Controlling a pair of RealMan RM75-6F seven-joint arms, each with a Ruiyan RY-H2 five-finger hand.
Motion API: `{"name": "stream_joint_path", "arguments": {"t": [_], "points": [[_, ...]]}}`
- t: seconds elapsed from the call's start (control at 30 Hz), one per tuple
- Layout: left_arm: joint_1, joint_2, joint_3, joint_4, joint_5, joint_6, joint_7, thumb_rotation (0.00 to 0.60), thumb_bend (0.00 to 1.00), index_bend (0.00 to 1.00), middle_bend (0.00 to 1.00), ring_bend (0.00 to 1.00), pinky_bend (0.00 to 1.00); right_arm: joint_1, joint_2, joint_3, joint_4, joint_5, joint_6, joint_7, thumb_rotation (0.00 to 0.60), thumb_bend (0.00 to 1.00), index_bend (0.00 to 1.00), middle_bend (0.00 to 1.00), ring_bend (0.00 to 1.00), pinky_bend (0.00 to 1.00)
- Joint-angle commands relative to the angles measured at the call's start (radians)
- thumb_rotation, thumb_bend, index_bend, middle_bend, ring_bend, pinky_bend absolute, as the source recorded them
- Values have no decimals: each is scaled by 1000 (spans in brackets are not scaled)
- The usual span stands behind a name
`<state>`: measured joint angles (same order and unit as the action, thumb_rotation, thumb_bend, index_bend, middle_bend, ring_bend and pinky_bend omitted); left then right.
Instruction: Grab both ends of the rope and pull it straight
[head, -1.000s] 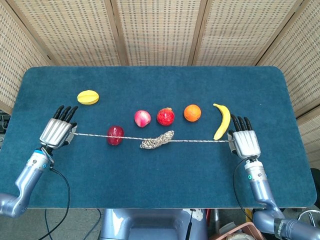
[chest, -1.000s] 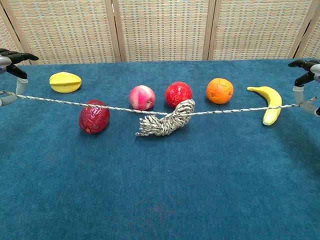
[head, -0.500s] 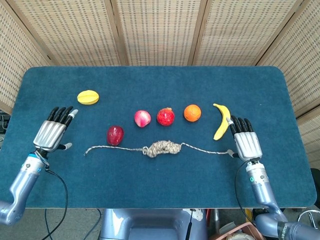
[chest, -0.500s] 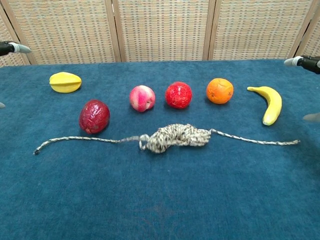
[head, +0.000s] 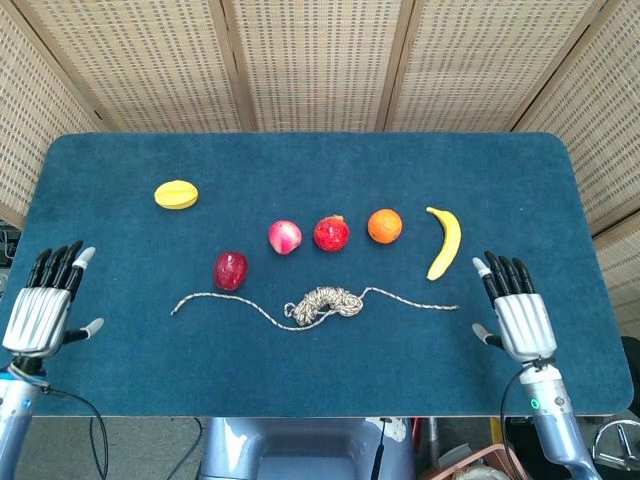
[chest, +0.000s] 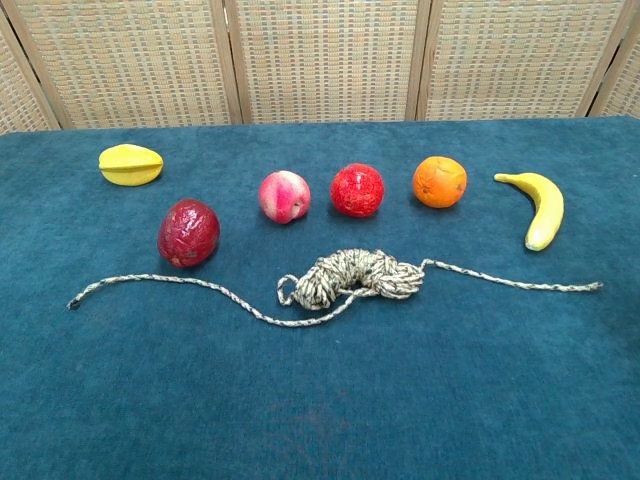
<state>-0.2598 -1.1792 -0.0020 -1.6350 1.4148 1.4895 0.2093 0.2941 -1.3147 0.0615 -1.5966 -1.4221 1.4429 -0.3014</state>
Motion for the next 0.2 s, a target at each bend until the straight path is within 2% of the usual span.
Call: {"name": "stream_joint_path", "arguments": {"t": [0.03, 0.2], "points": [[40, -7, 33, -8, 35, 38, 4, 600, 0, 0, 0, 0, 0, -39, 10, -23, -25, -31, 52, -24, 600, 0, 0, 0, 0, 0], [95, -27, 70, 10, 84, 79, -39, 600, 0, 0, 0, 0, 0, -106, 23, -59, -51, -109, 157, -48, 600, 0, 0, 0, 0, 0]]}}
